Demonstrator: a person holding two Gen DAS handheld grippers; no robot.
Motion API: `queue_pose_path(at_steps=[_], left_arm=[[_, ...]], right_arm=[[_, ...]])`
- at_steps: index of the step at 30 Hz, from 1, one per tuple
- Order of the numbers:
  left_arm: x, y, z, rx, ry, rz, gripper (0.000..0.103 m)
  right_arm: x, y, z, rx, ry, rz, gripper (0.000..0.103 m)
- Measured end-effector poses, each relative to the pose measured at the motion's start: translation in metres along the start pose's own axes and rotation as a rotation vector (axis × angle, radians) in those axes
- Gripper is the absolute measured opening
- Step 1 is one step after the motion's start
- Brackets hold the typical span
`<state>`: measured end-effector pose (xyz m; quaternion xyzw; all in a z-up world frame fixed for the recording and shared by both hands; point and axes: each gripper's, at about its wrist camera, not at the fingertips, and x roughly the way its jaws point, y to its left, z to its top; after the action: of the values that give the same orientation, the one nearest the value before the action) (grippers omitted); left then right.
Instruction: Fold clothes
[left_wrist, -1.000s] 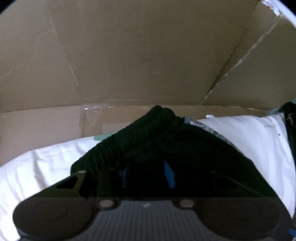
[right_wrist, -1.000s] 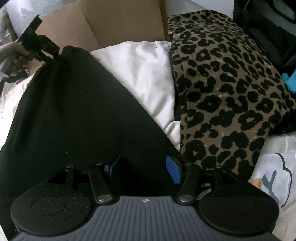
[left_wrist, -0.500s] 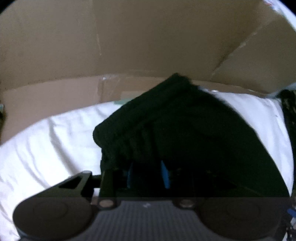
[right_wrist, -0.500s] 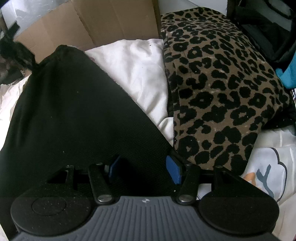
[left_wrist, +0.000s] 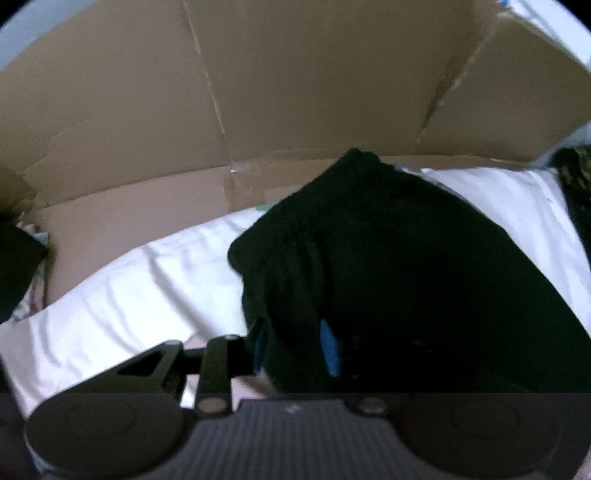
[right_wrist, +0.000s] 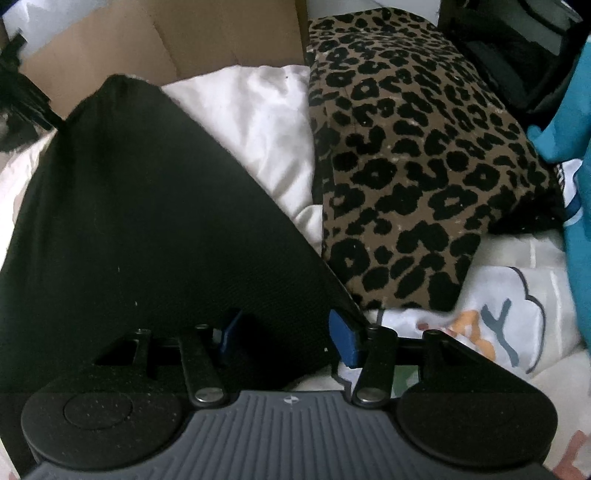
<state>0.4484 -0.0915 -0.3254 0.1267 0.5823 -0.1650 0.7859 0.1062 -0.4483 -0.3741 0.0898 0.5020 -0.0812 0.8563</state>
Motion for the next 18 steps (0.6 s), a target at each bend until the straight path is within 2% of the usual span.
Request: queue_pose_path(at_steps=[3, 9, 12, 15, 18], left_arm=[[-0.017, 0.001, -0.022, -0.018, 0.007, -0.043, 0.036], [-0.025, -0.012, -0.065, -0.031, 0.021, -0.130, 0.037], [-0.018, -0.017, -0.080, -0.041, 0.010, -0.162, 0.037], [-0.010, -0.024, -0.087, -0.087, -0.028, -0.185, 0.037], [-0.002, -0.031, -0.090, -0.113, -0.029, -0.233, 0.037]], right_arm=[[-0.011, -0.002, 0.001, 0.033, 0.000, -0.003, 0.055], [-0.027, 0.002, 0.002, 0.081, -0.012, 0.086, 0.055], [-0.024, 0.029, 0.004, -0.030, -0.031, 0.107, 0.055], [-0.012, 0.055, 0.007, -0.106, -0.008, 0.131, 0.054], [-0.001, 0.079, 0.007, -0.182, 0.020, 0.147, 0.054]])
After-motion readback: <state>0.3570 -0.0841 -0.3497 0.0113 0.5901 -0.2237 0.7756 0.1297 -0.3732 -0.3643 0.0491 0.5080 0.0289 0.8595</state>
